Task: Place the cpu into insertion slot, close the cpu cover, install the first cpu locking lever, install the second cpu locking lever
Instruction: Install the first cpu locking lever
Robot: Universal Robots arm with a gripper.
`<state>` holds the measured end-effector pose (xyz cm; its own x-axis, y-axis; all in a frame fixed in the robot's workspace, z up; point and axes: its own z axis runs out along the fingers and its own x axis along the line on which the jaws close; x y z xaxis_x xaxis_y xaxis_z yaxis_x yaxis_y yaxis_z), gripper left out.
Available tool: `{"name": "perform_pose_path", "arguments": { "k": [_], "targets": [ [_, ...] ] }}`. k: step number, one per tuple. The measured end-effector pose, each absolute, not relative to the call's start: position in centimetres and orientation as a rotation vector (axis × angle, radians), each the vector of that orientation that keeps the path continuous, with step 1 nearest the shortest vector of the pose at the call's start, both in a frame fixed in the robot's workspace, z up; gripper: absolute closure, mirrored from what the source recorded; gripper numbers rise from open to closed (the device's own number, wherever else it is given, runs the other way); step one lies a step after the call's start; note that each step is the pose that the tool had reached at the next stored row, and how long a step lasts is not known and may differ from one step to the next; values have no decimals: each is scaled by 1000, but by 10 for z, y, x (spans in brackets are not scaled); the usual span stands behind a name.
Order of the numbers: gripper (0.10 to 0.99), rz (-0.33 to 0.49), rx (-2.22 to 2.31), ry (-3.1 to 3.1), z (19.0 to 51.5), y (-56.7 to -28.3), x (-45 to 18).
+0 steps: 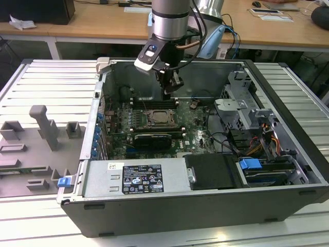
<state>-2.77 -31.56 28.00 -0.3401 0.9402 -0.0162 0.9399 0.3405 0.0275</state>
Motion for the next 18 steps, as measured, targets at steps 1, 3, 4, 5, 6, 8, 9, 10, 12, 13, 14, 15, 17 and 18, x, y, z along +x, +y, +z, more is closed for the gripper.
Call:
{"name": "perform_pose_path", "arguments": {
  "k": [1, 3, 4, 5, 6, 8, 9, 10, 12, 13, 14, 15, 17, 18],
  "targets": [
    [980, 21, 1782, 2552, 280, -316, -28],
    [980, 21, 1769, 2561, 280, -316, -28],
    [980, 21, 1765, 2564, 280, -316, -28],
    [980, 21, 1761, 2567, 280, -316, -28],
    [980, 21, 1757, 2569, 280, -316, -28],
    [980, 21, 1749, 2575, 280, -317, -30],
    [980, 21, 1746, 2577, 280, -317, -30],
    [980, 21, 1743, 2579, 280, -317, -31],
    [980, 22, 1736, 2584, 280, -317, -32],
    [980, 22, 1731, 2587, 280, -318, -32],
    [980, 22, 1717, 2597, 280, -318, -33],
    [980, 22, 1697, 2610, 280, -318, -33],
    [980, 23, 1648, 2641, 280, -318, -33],
    [980, 23, 1616, 2661, 280, -318, -33]
  ]
}}
